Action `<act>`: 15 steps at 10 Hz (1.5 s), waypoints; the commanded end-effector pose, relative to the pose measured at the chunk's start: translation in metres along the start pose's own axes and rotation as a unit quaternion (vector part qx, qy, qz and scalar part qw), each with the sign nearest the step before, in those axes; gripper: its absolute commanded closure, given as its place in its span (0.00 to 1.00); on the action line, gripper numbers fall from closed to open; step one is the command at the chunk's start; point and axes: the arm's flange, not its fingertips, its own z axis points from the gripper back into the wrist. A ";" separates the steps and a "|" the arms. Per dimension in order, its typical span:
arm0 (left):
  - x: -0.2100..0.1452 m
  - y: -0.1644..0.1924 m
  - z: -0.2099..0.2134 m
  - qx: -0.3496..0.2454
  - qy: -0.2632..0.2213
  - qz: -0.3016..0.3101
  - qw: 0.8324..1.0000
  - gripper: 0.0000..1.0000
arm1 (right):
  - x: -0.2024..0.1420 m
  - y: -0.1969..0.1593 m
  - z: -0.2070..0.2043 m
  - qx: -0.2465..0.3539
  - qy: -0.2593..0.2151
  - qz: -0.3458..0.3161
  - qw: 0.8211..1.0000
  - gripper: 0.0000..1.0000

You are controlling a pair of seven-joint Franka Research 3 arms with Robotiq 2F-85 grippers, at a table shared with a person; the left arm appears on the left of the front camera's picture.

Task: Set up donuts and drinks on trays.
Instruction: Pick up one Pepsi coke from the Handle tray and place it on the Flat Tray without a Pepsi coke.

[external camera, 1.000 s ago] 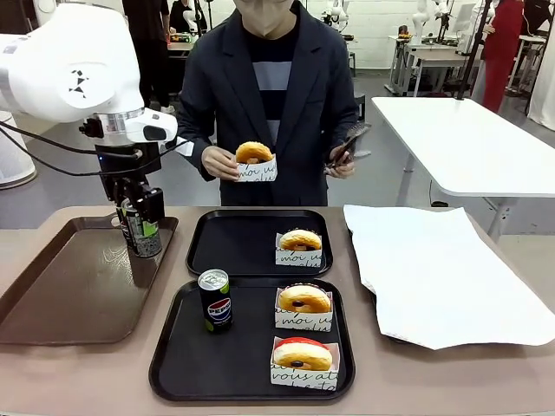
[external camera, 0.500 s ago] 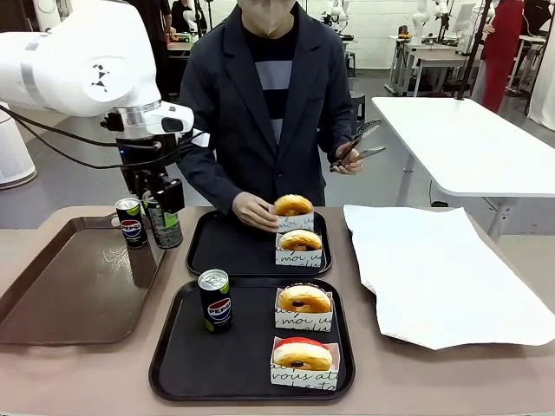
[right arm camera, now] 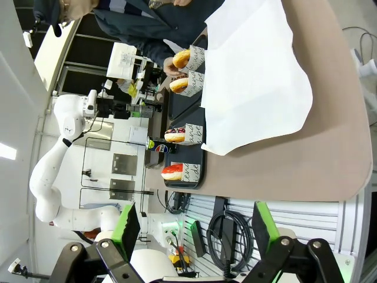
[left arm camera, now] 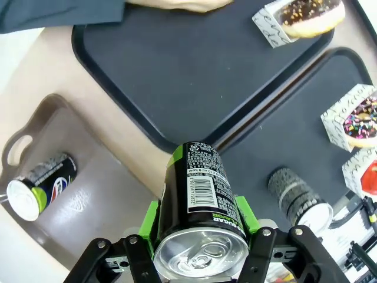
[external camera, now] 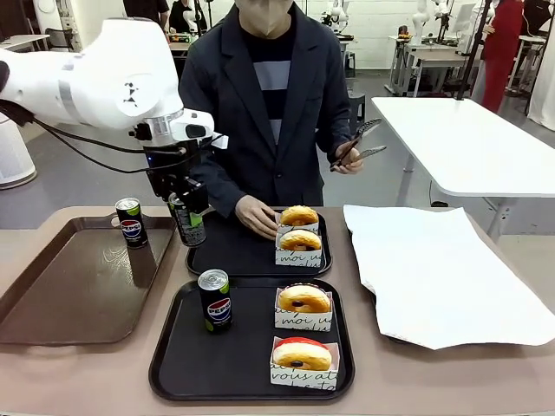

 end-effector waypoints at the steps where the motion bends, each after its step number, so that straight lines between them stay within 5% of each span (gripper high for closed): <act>1: 0.020 -0.001 -0.008 0.009 -0.006 0.008 1.000 0.41 | -0.007 0.000 0.007 0.010 -0.008 0.007 1.000 0.00; 10: 0.070 -0.004 -0.086 0.061 -0.003 0.004 0.998 0.41 | -0.007 0.000 0.007 0.010 -0.008 0.007 1.000 0.00; 11: 0.067 -0.004 -0.087 0.056 0.005 0.009 0.998 0.00 | -0.007 0.000 0.007 0.010 -0.008 0.007 1.000 0.00; 14: 0.065 -0.004 -0.072 0.055 0.010 0.009 0.998 0.00 | -0.007 0.000 0.007 0.010 -0.008 0.007 1.000 0.00; 15: 0.060 -0.004 -0.066 0.060 0.010 0.012 0.998 0.09 | -0.007 0.000 0.007 0.010 -0.008 0.007 1.000 0.00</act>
